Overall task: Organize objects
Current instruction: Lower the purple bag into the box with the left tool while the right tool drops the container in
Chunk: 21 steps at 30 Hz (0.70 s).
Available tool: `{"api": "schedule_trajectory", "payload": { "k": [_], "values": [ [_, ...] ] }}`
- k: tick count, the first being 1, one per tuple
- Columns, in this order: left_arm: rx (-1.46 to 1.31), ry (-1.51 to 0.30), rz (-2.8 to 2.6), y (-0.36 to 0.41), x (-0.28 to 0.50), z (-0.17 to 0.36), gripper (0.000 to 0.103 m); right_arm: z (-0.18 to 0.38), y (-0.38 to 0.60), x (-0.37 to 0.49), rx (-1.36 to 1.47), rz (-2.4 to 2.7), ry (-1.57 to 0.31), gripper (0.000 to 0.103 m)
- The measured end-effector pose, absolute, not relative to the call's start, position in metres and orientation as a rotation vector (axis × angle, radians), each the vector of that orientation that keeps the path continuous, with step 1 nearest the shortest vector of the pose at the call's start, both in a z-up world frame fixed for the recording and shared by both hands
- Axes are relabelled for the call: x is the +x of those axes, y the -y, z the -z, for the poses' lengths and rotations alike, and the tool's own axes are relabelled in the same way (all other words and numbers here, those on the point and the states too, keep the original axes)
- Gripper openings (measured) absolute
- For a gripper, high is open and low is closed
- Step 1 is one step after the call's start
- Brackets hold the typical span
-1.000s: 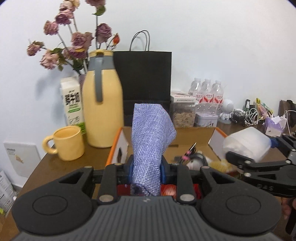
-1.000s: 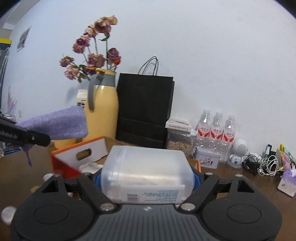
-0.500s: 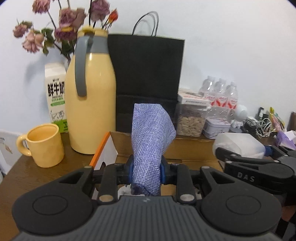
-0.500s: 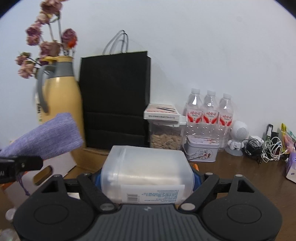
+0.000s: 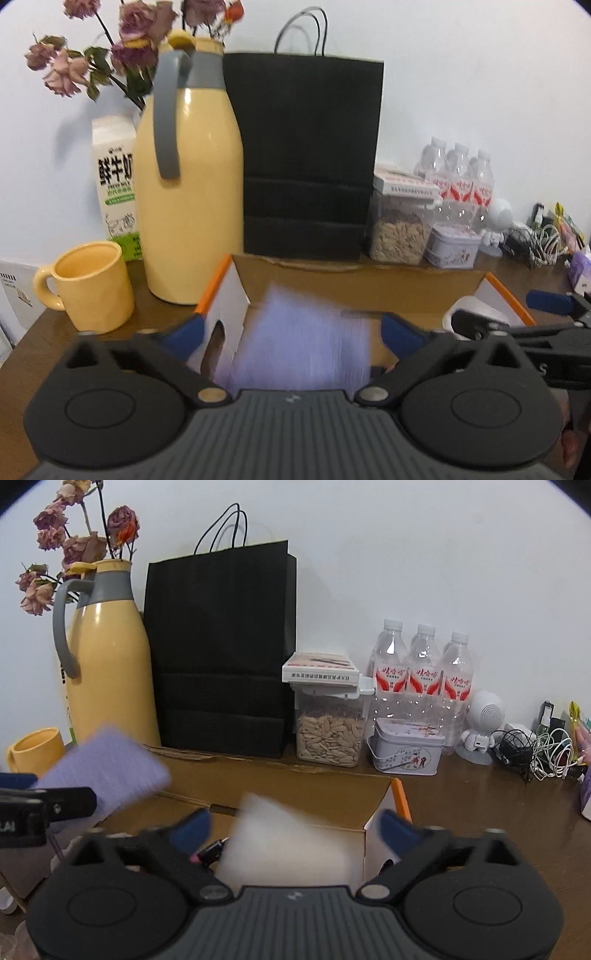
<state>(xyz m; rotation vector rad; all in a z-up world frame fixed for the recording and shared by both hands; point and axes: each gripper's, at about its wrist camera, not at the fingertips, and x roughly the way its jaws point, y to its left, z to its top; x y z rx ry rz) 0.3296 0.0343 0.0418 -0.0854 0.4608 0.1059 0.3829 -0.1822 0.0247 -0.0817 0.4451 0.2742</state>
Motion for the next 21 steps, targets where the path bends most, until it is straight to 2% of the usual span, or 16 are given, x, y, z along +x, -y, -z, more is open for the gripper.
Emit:
{"api": "schedule_trajectory", "payload": {
  "k": [12,21],
  "values": [
    [-0.093,-0.460,-0.102,-0.034,0.326,-0.047,0.103,-0.028,0.180,0.371,-0.095,-0.317,-0.441,0.103],
    [-0.101,-0.374,-0.101,-0.039,0.295,-0.069,0.103,-0.044,0.181,0.353,-0.089,-0.331,-0.380,0.103]
  ]
}}
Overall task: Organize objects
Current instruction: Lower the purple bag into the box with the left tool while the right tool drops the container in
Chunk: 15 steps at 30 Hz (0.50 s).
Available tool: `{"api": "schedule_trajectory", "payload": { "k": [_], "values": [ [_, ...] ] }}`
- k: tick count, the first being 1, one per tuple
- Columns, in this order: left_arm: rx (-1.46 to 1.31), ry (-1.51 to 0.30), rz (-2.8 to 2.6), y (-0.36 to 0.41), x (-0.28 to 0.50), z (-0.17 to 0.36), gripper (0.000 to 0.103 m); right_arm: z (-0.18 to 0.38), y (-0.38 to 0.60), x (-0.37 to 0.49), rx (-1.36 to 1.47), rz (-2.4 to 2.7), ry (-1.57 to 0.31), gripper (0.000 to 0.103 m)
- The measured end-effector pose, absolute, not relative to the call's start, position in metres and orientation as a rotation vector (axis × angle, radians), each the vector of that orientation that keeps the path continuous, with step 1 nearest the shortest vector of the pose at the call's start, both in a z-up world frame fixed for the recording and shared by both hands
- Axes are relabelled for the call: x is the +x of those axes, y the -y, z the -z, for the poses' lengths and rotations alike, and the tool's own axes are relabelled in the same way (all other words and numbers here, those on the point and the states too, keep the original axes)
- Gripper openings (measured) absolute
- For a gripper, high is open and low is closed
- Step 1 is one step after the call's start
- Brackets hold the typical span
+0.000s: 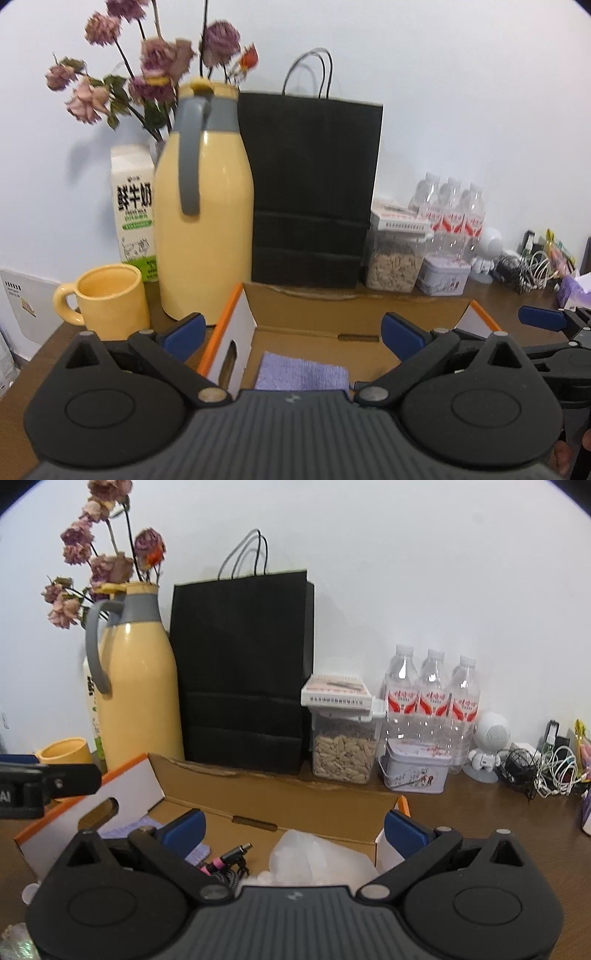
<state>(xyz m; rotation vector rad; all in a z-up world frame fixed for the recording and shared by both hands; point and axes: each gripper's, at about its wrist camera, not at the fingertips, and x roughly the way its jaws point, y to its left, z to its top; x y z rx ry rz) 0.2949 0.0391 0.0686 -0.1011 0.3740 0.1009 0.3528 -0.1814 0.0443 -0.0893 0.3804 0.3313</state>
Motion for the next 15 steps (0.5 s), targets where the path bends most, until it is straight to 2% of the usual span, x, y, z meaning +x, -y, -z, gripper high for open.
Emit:
{"api": "schedule_trajectory", "payload": {
  "k": [15],
  "values": [
    [-0.094,-0.314,-0.133,-0.049,0.219,-0.091,0.103,-0.070,0.180,0.282,-0.114,-0.392,-0.303,0.103]
  ]
}}
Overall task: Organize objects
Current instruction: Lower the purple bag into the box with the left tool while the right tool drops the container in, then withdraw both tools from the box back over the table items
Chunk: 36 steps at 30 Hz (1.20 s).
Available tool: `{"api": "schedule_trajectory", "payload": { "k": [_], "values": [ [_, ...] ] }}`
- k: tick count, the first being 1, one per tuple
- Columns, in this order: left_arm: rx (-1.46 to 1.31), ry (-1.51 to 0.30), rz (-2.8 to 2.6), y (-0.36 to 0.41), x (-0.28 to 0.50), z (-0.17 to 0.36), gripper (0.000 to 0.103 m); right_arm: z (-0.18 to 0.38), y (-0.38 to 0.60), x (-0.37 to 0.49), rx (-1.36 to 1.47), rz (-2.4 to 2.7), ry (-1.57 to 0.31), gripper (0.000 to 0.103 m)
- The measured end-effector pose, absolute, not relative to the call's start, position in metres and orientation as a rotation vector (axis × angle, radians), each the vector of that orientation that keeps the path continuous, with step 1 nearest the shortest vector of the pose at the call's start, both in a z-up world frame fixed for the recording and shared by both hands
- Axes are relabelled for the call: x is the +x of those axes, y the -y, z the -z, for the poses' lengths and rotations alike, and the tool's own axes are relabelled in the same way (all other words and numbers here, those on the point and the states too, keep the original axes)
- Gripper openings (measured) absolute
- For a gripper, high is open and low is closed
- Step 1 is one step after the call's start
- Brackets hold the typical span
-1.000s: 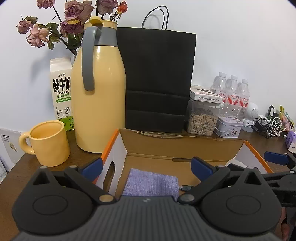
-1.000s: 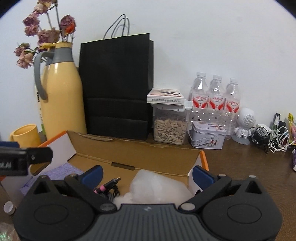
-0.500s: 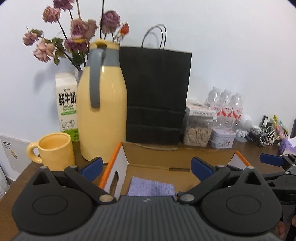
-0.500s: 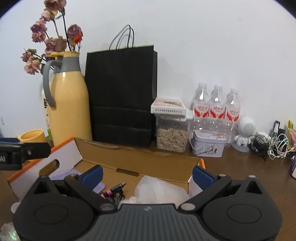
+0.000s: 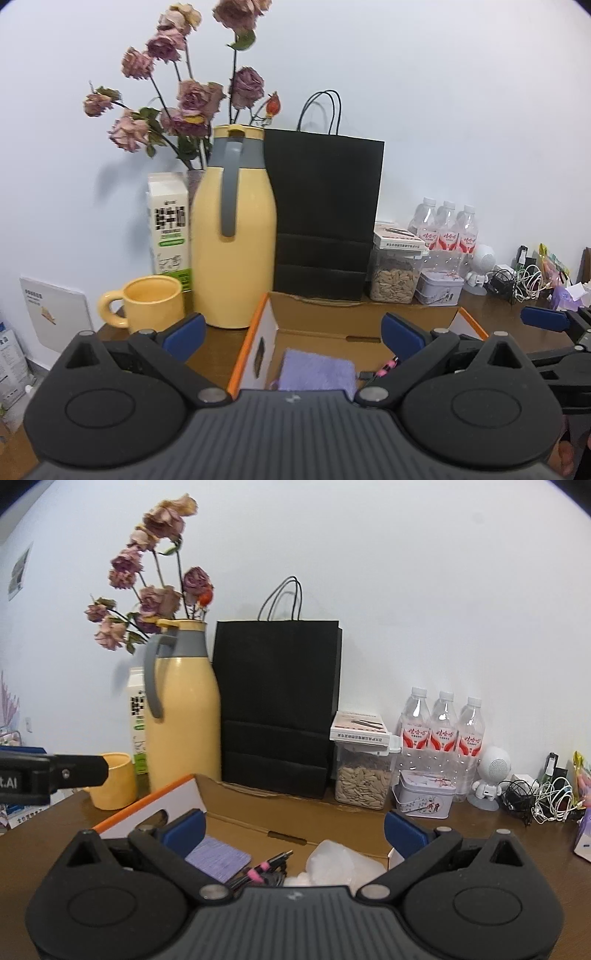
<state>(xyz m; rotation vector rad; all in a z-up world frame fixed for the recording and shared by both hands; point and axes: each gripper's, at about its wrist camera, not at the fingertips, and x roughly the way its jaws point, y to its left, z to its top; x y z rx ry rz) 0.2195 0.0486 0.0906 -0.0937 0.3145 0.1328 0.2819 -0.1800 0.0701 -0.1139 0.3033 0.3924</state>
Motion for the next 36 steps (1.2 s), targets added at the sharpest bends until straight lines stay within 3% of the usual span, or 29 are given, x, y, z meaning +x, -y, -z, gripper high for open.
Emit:
{"api": "schedule_trajectory", "payload": {
  "k": [29,32,36],
  "values": [
    [-0.100,-0.543,-0.217,-0.078,0.079,-0.018,0.103,0.018,0.196,0.172,-0.256,-0.598,-0.597,0.103],
    [-0.116,-0.549,-0.224,-0.080,0.070,-0.014,0.103,0.022,0.186,0.176,-0.282,-0.631,-0.621,0.101],
    [-0.133,-0.558,-0.235,-0.085,0.061,-0.010,0.103,0.026,0.177,0.183,-0.297,-0.679,-0.639,0.089]
  ]
}}
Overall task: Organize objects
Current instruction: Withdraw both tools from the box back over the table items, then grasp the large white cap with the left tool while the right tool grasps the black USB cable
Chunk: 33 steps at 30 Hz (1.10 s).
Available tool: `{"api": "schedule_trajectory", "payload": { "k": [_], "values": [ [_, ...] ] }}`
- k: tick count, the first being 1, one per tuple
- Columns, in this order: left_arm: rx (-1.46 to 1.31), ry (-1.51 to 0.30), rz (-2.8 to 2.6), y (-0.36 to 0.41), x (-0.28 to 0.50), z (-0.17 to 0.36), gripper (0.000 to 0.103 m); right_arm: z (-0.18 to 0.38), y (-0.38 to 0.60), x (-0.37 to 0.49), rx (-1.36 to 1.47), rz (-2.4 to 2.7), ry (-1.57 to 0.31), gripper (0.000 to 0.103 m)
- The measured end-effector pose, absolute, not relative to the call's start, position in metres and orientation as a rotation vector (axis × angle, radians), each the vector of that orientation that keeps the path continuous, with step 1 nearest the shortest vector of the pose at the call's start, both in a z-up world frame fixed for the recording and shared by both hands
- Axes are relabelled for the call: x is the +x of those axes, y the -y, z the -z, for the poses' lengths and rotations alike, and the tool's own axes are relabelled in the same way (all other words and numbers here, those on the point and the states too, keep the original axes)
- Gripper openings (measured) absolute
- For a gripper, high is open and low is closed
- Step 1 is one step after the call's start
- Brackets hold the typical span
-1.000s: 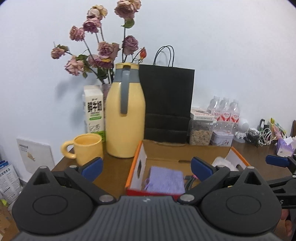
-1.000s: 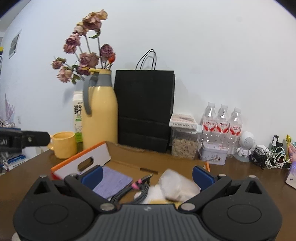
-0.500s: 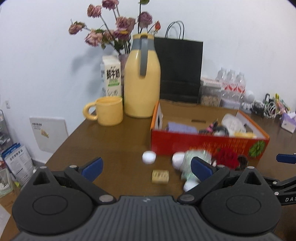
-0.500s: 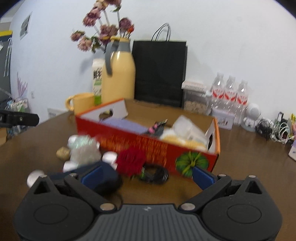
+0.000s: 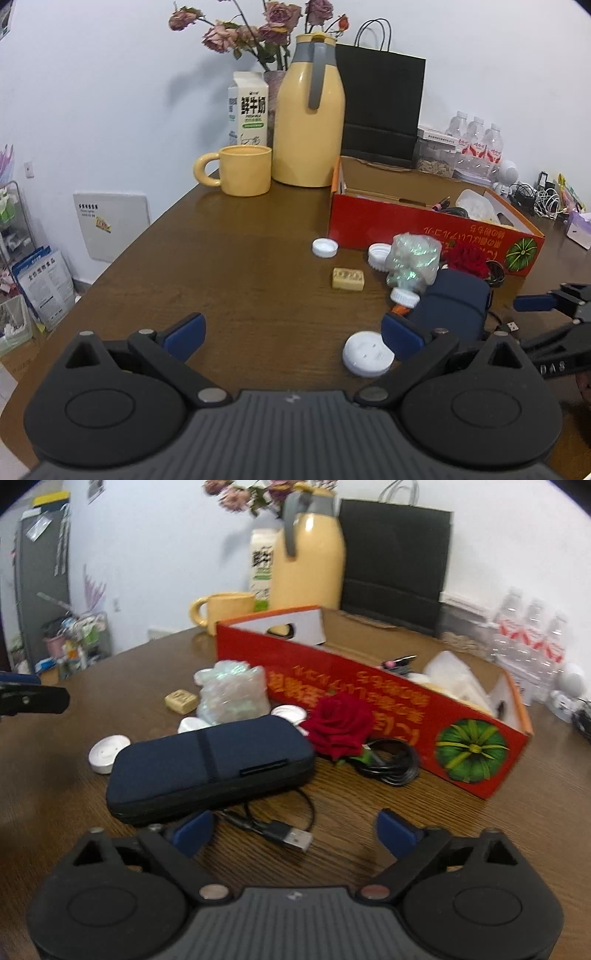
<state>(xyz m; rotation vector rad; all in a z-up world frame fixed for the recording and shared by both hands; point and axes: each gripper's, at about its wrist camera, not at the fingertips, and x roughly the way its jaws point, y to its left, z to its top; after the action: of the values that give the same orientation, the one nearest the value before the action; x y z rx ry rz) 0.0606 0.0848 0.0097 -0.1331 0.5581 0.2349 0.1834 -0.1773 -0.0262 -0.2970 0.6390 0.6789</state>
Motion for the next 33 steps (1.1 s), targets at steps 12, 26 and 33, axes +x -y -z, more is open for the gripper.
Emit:
{"api": "schedule_trajectory", "payload": {
  "k": [12,26,33],
  "values": [
    [-0.158,-0.577,-0.241,-0.087,0.055,-0.005,0.103,0.027,0.186,0.180,-0.237,-0.740,-0.628,0.049],
    [-0.130,-0.633,-0.204,-0.075,0.071,0.010,0.103,0.022,0.210,0.164,-0.203,-0.651,-0.559,0.044],
    [-0.079,-0.663,-0.166,-0.064,0.084,0.020,0.103,0.017,0.224,0.159,-0.143,-0.594,-0.505,0.044]
  ]
}}
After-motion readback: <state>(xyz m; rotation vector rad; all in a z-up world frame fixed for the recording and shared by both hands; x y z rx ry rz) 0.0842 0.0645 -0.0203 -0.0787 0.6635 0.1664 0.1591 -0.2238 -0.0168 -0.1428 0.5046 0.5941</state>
